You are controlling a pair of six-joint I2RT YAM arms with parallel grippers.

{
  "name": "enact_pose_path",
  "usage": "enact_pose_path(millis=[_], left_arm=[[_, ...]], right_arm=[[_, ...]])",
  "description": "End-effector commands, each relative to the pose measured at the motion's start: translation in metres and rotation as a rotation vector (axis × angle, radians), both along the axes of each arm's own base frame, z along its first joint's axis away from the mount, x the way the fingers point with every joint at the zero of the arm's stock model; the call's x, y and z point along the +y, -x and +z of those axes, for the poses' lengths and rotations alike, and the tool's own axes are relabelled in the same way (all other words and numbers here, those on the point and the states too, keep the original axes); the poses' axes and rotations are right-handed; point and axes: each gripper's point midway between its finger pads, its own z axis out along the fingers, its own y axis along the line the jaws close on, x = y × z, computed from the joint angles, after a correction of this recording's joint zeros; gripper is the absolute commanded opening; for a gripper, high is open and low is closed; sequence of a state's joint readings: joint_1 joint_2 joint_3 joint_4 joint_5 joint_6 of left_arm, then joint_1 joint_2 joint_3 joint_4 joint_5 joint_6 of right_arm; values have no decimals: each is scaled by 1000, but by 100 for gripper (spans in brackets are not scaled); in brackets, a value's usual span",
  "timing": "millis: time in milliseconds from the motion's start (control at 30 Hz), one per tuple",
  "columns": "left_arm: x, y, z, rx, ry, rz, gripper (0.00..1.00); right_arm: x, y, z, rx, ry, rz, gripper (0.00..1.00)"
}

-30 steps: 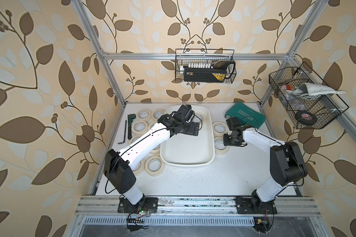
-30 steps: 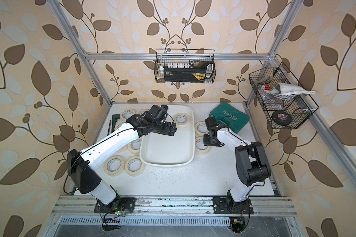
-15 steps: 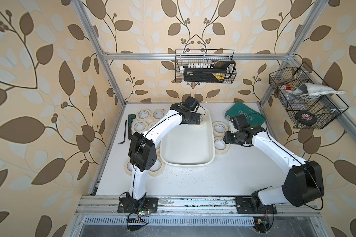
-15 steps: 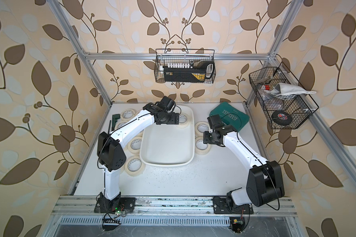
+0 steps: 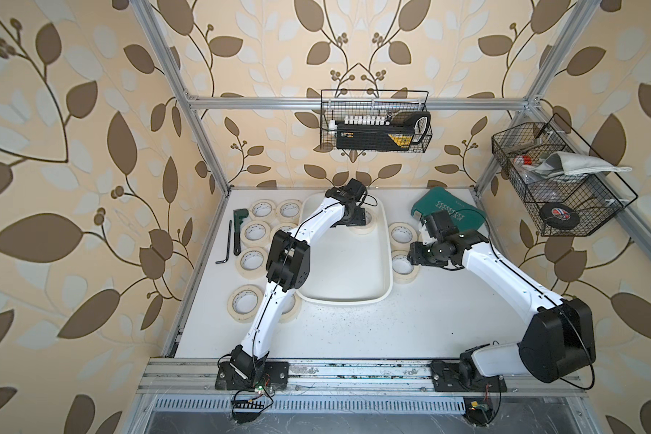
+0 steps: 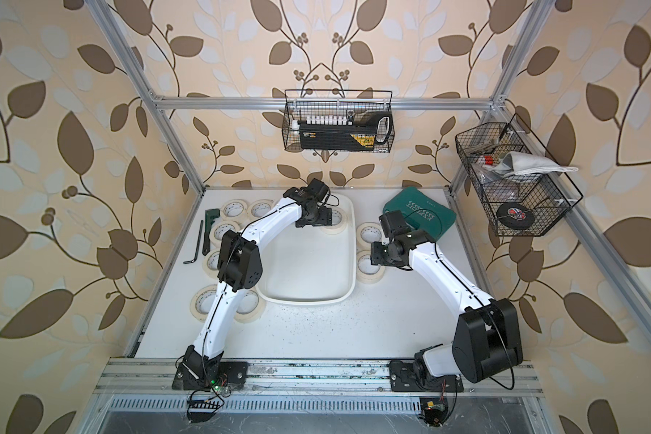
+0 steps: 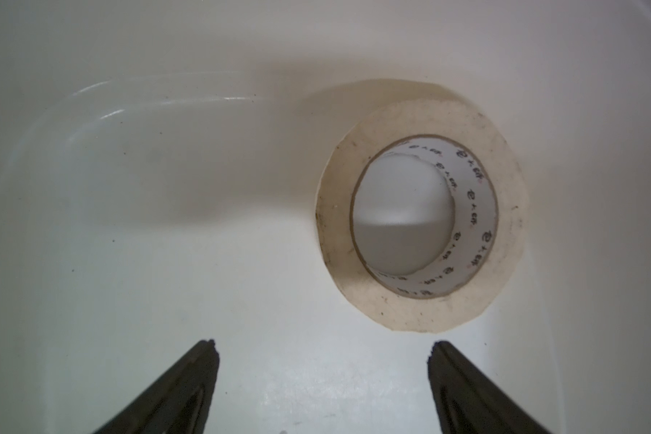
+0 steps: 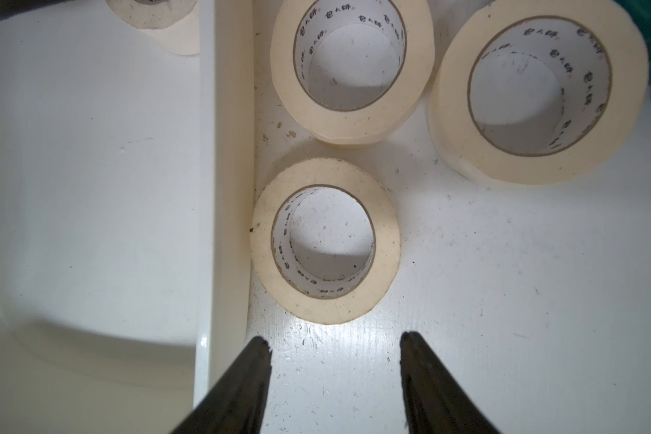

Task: Take out the art tape in the storage box
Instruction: Pick up the art tape from the storage box.

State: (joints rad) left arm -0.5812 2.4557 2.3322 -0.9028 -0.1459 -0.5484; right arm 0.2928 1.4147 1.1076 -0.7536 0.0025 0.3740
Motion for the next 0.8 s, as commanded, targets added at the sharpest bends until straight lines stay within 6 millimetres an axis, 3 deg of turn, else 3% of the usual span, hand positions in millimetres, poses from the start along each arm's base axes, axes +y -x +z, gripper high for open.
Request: enact_pose_path(millis=[0, 333, 633, 767], left_arm=[[-8, -26, 11, -67, 56, -3, 89], [-12, -57, -3, -131, 69, -5, 83], [-11, -61, -22, -128, 37, -37, 78], [-16, -61, -24, -124, 57, -45, 69]], right_arm=[[6, 0, 14, -24, -28, 4, 57], [8, 1, 13, -21, -35, 9, 57], [10, 1, 9, -15, -39, 9, 57], [10, 2, 9, -12, -43, 12, 57]])
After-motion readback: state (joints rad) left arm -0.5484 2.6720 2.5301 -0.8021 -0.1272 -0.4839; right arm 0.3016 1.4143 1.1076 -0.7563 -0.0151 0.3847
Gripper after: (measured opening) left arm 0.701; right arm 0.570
